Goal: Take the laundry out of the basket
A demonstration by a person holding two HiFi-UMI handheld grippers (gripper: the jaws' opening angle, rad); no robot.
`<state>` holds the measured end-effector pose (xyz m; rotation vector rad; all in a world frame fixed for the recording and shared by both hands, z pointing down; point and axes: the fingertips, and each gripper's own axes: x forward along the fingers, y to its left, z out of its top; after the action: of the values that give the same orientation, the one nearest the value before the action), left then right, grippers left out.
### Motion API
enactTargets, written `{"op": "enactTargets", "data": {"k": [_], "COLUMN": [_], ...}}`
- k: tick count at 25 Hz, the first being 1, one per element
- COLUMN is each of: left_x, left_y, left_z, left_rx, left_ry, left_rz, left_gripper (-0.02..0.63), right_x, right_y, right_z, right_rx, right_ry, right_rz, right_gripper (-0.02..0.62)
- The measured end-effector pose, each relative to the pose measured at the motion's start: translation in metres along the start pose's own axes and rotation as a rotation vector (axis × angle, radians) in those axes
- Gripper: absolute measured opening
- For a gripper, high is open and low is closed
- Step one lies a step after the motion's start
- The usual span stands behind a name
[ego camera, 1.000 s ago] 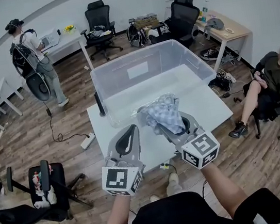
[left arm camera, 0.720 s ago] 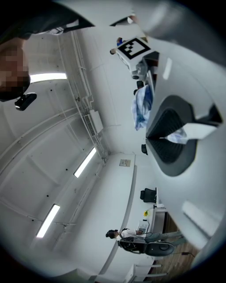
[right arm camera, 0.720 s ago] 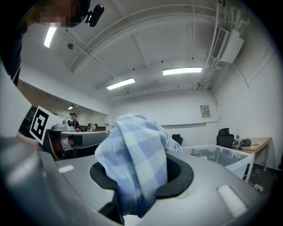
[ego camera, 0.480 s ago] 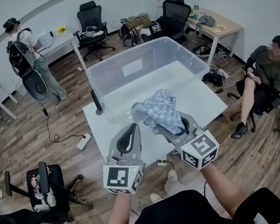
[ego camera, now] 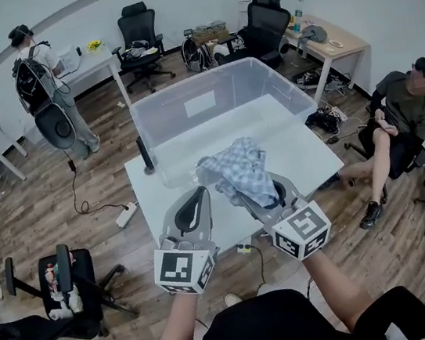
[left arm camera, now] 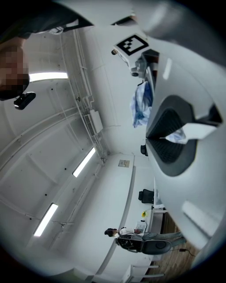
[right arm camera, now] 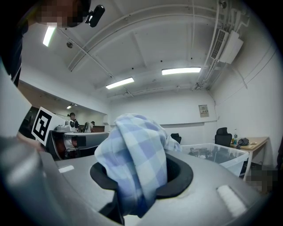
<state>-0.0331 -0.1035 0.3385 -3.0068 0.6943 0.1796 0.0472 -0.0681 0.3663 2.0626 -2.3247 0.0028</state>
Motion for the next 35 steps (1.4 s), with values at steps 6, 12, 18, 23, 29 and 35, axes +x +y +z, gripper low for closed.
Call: {"op": "enactTargets", "data": {"k": [6, 12, 18, 23, 29, 35], "left_x": [0.004, 0.008, 0.006, 0.006, 0.006, 0.006], "left_y": [-0.001, -0.013, -0.017, -0.023, -0.025, -0.024], "left_z": [0.0, -0.003, -0.003, -0.006, -0.009, -0.009], "left_rx": [0.006, 0.007, 0.002, 0.009, 0.013, 0.008], "left_ry": [0.009, 0.021, 0.026, 0.03, 0.041, 0.04], "left_rz": [0.034, 0.045, 0.056, 0.054, 0.062, 0.064], "left_gripper": [0.008, 0.008, 0.008, 0.008, 0.008, 0.008], "right_x": [-0.004, -0.012, -0.016, -0.018, -0.02, -0.017], "right_y": [-0.007, -0.011, -0.012, -0.011, -0.012, -0.012], "right_z": [0.0, -0.002, -0.001, -0.001, -0.001, -0.001], "right_rx": [0.018, 0.023, 0.021, 0.003, 0.01, 0.015], "right_ry": [-0.006, 0.0, -0.009, -0.016, -0.016, -0.018], "right_rz": [0.014, 0.026, 0.03, 0.033, 0.038, 0.045], "right_gripper": [0.172, 0.169, 0.164, 0.158, 0.158, 0.158]}}
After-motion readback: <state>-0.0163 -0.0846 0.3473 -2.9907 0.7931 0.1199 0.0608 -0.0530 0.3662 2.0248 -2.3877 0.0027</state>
